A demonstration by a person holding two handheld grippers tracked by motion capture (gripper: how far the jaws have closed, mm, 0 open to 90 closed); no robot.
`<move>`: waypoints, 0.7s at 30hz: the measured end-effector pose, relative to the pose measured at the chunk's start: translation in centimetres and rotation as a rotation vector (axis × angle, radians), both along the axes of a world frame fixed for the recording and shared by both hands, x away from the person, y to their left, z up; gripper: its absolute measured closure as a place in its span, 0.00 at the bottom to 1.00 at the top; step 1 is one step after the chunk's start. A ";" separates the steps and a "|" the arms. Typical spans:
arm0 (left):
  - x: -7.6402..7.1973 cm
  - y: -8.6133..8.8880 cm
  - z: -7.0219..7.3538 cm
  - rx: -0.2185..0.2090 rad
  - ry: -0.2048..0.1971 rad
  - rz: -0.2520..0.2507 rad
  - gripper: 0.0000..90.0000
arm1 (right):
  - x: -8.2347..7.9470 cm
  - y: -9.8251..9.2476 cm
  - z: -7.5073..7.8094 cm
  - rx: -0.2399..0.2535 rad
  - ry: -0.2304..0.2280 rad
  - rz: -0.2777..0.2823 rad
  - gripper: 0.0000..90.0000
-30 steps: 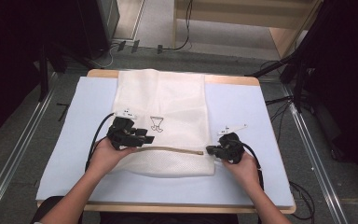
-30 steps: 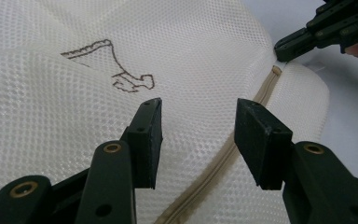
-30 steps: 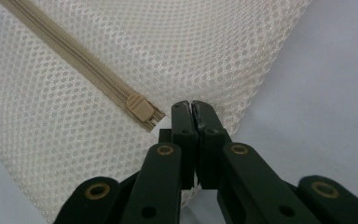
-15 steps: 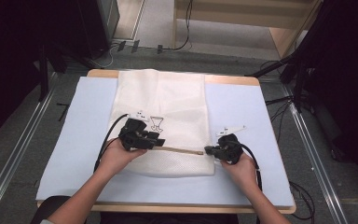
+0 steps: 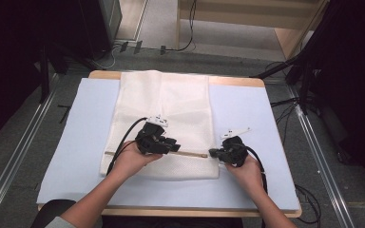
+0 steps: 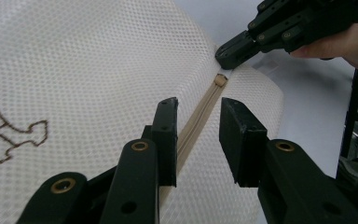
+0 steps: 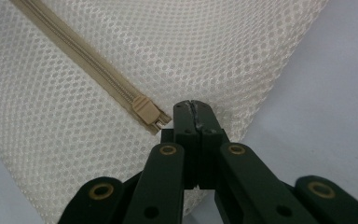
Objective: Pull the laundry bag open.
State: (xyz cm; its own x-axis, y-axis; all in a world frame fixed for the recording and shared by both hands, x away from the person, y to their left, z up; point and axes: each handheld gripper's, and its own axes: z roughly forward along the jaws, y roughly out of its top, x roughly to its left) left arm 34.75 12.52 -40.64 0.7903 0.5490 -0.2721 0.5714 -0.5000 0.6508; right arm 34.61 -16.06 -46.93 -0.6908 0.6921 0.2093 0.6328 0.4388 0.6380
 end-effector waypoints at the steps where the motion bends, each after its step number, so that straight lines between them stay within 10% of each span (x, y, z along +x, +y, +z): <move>1: 0.0 -0.4 -0.1 0.001 0.001 -0.005 0.77 | -0.1 0.0 -0.1 0.007 -0.003 0.000 1.00; 21: 0.6 -5.7 -2.6 0.011 0.060 -0.043 0.84 | -0.4 -0.6 -0.4 0.033 -0.034 0.015 1.00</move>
State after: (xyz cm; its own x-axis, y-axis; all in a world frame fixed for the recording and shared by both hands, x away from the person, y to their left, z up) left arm 35.33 6.79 -43.22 0.7957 0.5180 -0.3139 0.5871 -0.5322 0.6100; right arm 34.18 -16.62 -47.32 -0.7084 0.6744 0.2084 0.6040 0.4265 0.6732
